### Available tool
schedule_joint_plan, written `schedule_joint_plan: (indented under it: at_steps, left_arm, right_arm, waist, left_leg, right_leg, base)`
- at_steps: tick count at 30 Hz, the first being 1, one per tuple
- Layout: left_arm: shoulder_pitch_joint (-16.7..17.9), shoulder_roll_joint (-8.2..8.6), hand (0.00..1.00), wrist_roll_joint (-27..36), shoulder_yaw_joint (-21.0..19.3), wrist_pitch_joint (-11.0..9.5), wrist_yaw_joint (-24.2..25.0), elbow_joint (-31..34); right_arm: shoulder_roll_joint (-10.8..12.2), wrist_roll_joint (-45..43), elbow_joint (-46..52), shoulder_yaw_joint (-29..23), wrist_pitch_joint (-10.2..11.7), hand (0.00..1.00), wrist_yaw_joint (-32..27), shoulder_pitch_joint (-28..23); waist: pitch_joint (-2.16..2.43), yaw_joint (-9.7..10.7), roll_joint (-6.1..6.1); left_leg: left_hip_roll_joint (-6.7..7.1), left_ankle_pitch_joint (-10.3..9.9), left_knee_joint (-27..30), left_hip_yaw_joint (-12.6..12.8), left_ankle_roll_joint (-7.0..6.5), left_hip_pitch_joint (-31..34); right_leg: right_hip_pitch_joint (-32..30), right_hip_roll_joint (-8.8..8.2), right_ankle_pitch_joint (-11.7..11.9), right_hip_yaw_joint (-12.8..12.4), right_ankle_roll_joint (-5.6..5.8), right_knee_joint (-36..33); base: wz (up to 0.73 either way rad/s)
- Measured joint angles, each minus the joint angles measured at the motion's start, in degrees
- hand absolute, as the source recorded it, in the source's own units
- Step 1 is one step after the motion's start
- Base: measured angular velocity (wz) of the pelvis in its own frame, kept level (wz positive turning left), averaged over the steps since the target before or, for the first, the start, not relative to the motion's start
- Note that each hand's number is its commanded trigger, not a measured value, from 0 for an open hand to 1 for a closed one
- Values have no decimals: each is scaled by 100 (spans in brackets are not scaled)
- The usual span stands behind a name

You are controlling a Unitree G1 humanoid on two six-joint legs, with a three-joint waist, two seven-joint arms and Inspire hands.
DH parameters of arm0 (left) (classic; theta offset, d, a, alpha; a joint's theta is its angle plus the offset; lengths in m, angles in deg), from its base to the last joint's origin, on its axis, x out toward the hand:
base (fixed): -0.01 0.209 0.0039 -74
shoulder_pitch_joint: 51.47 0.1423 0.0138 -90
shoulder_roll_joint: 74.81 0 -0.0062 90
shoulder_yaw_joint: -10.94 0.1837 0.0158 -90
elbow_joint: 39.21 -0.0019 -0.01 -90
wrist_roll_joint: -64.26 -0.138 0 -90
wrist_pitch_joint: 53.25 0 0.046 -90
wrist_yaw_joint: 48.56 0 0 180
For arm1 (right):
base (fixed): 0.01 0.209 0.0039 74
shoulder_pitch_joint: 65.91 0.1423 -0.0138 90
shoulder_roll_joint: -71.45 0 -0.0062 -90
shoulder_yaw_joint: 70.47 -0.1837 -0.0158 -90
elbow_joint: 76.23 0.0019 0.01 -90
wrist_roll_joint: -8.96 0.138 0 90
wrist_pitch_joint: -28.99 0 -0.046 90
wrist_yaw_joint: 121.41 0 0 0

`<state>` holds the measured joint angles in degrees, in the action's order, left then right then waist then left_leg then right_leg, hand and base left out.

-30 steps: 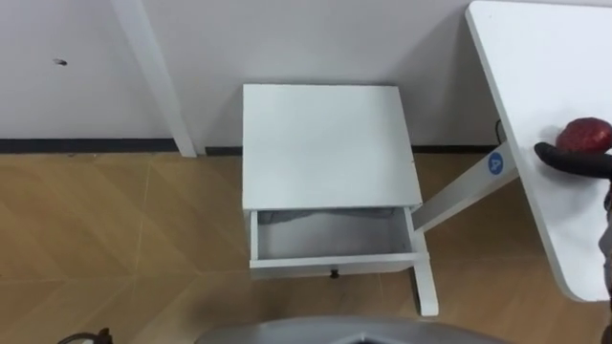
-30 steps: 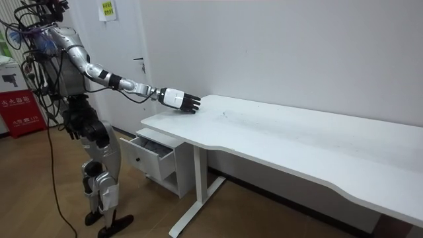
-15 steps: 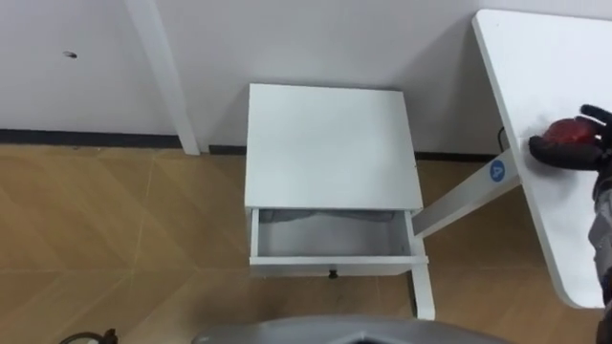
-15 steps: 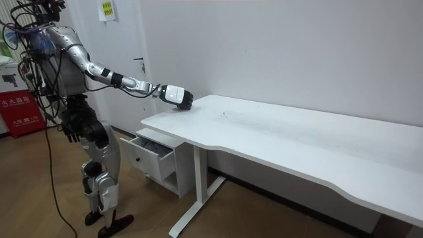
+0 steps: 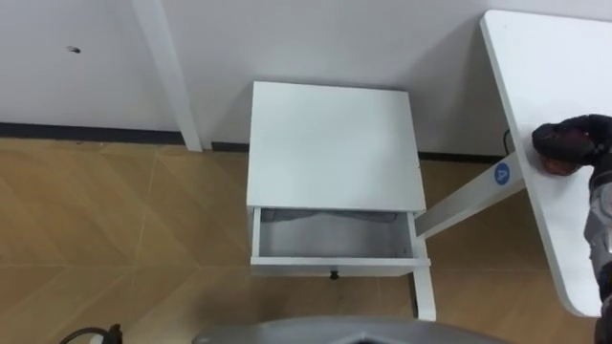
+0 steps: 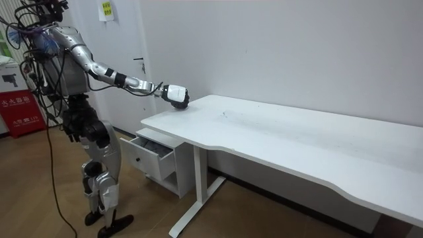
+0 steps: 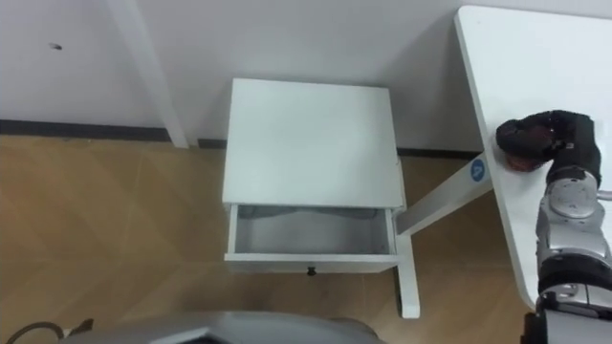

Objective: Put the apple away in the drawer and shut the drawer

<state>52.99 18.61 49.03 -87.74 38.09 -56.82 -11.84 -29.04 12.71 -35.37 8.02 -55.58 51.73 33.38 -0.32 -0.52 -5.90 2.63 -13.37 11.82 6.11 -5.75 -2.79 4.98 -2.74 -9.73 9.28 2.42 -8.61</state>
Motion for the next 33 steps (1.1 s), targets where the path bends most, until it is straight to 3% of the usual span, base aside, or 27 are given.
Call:
schedule_joint_plan:
  at_steps: [5, 8, 11, 16, 21, 25, 33]
  left_arm:
    - [-5, -7, 0, -39, -4, -8, 11, -52]
    - [-44, -5, 0, -56, 41, -7, 36, -56]
    - [-103, -5, 0, -51, 274, -16, 35, -56]
    - [-294, 7, 0, -49, 449, -181, 26, -34]
    - [-362, 30, 0, -50, 699, -162, -4, -95]
    - [-369, 54, 0, -54, 724, -155, 0, -33]
    - [-524, 61, 0, -18, 797, -156, -12, -172]
  right_arm:
    - [0, -219, 51, 125, -2, 100, 43, 0]
    - [40, -483, 341, 231, -44, 100, 162, -21]
    - [97, -539, 877, 694, -44, 100, 266, -104]
    - [356, -859, 2027, 1387, -31, 100, 568, -498]
    - [579, -1204, 2656, 1962, -3, 100, 648, -636]
    - [815, -1536, 2895, 2179, -9, 100, 804, -636]
    - [953, -1535, 3191, 2616, -10, 100, 973, -641]
  waist:
    - [1, -3, 29]
    - [-22, -10, 72]
    - [-32, -44, 144]
    - [-20, -293, 161]
    - [-3, -458, 190]
    - [-3, -464, 237]
    - [0, -467, 301]
  left_leg:
    - [0, 2, 8, -1, 3, -8]
    - [4, 2, 18, 6, 4, 14]
    - [5, 3, 30, 9, 3, 11]
    - [-4, 12, 0, -7, 17, 15]
    - [3, 12, 0, -30, 17, 16]
    - [14, 12, -1, -105, 17, 20]
    - [8, 16, -3, -172, 23, 25]
  right_leg:
    - [2, 5, 0, -43, 0, -3]
    - [16, 10, 1, -55, -2, -12]
    - [20, 6, 1, -40, -2, -13]
    - [12, 14, 1, -63, -2, -5]
    - [19, 3, 1, -51, -2, 0]
    - [51, -3, 1, -54, -2, 1]
    - [74, -8, 1, -16, -2, 9]
  base:
    - [0]
    - [-2]
    - [0]
    - [2]
    - [3]
    - [9]
    - [4]
